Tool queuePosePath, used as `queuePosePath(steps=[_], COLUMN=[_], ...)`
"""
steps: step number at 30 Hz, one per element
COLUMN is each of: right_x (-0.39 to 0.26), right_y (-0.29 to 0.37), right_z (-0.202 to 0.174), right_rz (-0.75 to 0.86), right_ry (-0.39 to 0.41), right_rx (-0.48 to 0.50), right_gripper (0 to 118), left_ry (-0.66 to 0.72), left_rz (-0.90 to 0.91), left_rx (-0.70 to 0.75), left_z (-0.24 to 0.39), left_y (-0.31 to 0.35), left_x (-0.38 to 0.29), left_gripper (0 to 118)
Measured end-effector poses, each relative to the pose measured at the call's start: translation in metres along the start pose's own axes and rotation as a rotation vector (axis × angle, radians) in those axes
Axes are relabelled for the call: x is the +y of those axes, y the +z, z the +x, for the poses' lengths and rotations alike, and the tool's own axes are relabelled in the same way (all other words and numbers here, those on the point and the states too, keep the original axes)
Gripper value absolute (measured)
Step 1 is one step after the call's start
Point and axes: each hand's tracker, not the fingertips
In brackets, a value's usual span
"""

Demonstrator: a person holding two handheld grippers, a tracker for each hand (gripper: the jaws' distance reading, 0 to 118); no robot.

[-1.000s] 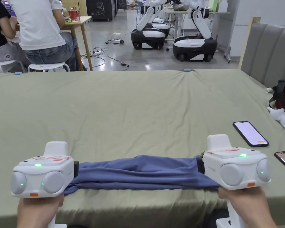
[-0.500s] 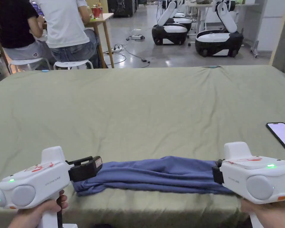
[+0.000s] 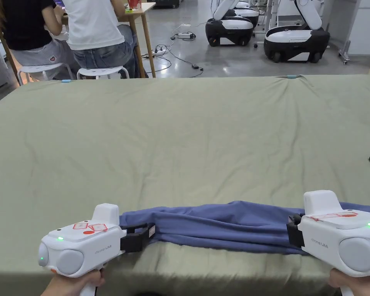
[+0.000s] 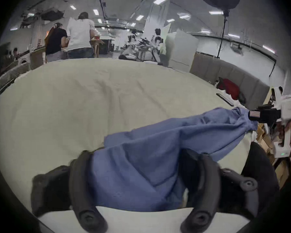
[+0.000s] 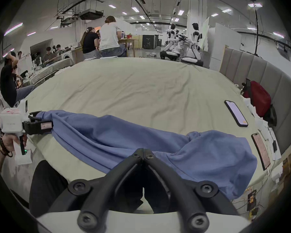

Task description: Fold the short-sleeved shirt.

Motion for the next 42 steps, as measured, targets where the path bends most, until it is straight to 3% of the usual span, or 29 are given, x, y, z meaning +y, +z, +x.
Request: queuePosePath(steps=[4, 11, 17, 22, 28, 34, 38, 42], right_x=[-0.001, 0.0, 0.005, 0.013, 0.018, 0.02, 0.02, 0.02], right_y=[-0.006, -0.009, -0.008, -0.004, -0.009, -0.013, -0.014, -0.014], right_z=[-0.003, -0.01, -0.011, -0.016, -0.026, -0.041, -0.042, -0.041], right_rz=[-0.013, -0.027, -0.017, -0.007, 0.002, 0.006, 0.007, 0.011], right_ry=[0.009, 0.007, 0.011, 0.009, 0.021, 0.038, 0.042, 0.037], right_rx=[-0.008, 0.003, -0.005, -0.015, 0.003, 0.03, 0.041, 0.04], right_gripper=[0, 0, 0, 0, 0, 0, 0, 0], left_ry=[-0.003, 0.053, 0.064, 0.076, 0.183, 0.147, 0.161, 0.124], left_rz=[0.022, 0.063, 0.067, 0.068, 0.075, 0.057, 0.087, 0.045], left_rx=[0.003, -0.14, -0.086, 0.08, 0.328, 0.276, 0.064, -0.051], left_z=[-0.009, -0.014, -0.051, -0.1, -0.182, -0.163, -0.108, -0.049], left_y=[0.013, 0.031, 0.039, 0.062, 0.109, 0.126, 0.123, 0.085], left_x=[0.003, 0.012, 0.023, 0.03, 0.025, 0.031, 0.048, 0.059], left_gripper=[14, 14, 13, 13, 13, 13, 13, 13])
